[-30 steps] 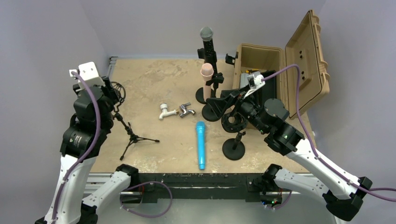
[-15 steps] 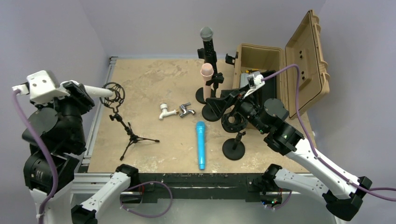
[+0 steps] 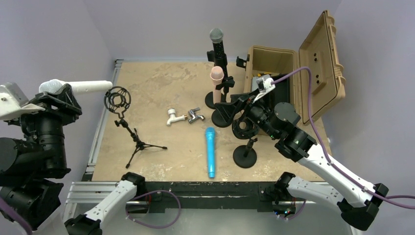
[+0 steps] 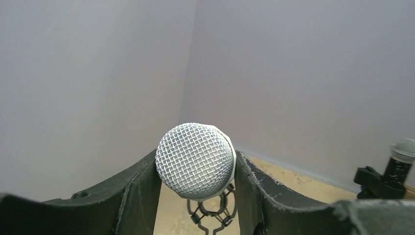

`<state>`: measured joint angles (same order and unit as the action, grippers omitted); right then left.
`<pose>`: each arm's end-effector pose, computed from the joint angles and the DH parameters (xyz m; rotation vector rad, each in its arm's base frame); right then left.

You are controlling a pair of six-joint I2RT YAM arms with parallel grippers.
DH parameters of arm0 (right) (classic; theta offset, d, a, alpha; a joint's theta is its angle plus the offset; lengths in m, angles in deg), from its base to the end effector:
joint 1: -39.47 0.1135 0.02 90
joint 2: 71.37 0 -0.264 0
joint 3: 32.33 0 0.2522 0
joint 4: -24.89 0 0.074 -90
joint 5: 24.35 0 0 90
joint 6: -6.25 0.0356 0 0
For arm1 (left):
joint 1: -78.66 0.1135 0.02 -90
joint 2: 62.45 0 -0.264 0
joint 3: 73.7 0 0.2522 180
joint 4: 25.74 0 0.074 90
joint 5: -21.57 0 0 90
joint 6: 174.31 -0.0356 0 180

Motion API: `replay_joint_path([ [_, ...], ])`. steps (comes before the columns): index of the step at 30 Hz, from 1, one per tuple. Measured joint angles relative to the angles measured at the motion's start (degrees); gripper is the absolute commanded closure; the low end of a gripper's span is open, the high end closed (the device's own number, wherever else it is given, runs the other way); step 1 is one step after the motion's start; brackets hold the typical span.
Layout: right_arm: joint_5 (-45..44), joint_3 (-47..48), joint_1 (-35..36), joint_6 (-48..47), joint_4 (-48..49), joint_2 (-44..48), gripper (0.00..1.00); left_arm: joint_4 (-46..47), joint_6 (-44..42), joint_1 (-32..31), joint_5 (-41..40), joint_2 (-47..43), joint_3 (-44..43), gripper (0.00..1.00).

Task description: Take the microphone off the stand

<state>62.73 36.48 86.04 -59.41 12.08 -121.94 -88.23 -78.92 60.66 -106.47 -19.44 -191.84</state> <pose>0.1394 0.1447 0.4067 -0.2564 1.5307 0.9573 -0.0016 0.0236 0.5597 -0.4087 1.3374 0.1084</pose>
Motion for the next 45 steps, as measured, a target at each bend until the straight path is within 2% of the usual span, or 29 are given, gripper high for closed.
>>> replay_joint_path([
  [8,0.0,0.0,0.0,0.0,0.0,0.0,0.10,-3.4,2.6,0.0,15.6,5.3,-5.5,1.00],
  [14,-0.3,0.0,0.0,0.0,-0.2,0.5,0.10,-8.2,4.0,-0.9,28.0,13.3,1.7,1.00],
  [19,-0.6,0.0,0.0,0.0,-0.2,1.4,0.10,-11.4,4.1,-10.7,29.0,19.4,10.3,1.00],
  [22,-0.7,0.0,0.0,0.0,-0.4,1.6,0.10,-12.6,4.6,-13.5,29.6,22.7,12.9,1.00],
  [27,-1.2,-0.6,0.0,0.1,-1.0,2.8,0.10,-11.7,7.0,-14.1,32.6,24.9,21.2,1.00],
  [33,-2.4,-1.1,0.0,0.1,-1.4,4.9,0.10,-7.8,11.2,-15.9,43.3,31.4,29.5,1.00],
  [39,-3.1,-1.2,0.0,0.2,-3.1,5.4,0.10,-4.0,13.6,-15.9,50.0,38.9,31.2,1.00],
  [45,-3.9,-1.2,0.0,0.3,-4.0,7.0,0.10,1.7,15.3,-15.9,51.9,45.0,32.8,1.00],
])
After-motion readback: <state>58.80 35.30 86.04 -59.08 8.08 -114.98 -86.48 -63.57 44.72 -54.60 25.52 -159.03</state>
